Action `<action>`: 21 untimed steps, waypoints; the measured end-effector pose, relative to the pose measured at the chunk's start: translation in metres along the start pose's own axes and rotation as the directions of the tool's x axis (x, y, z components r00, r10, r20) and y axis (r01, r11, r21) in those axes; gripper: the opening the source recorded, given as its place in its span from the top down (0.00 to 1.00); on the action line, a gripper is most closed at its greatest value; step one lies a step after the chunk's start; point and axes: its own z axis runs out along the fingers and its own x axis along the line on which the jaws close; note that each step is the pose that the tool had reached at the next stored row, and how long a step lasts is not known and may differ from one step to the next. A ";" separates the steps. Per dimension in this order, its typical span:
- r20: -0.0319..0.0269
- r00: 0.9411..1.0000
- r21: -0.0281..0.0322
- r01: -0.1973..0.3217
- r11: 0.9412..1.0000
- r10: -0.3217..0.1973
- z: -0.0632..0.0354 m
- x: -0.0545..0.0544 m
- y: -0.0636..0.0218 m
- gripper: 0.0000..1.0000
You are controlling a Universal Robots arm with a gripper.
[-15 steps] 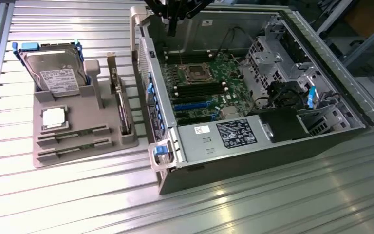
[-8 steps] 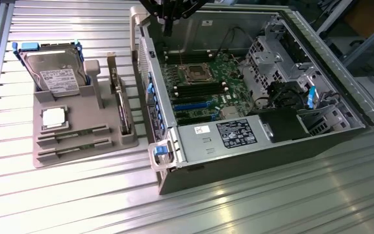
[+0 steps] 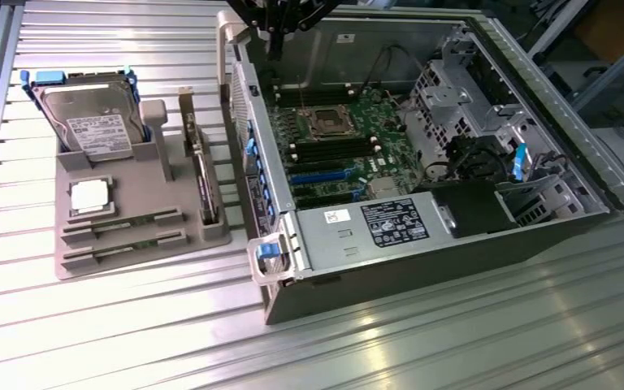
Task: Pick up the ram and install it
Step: 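Reach for the ram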
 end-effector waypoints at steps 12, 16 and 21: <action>0.000 1.000 0.000 0.000 1.000 0.000 -0.0003 0.010 -0.0008 0.89; 0.000 1.000 0.000 0.000 1.000 0.000 -0.0004 0.014 -0.0010 0.89; 0.000 1.000 0.000 0.000 1.000 0.000 -0.0005 0.017 -0.0013 0.89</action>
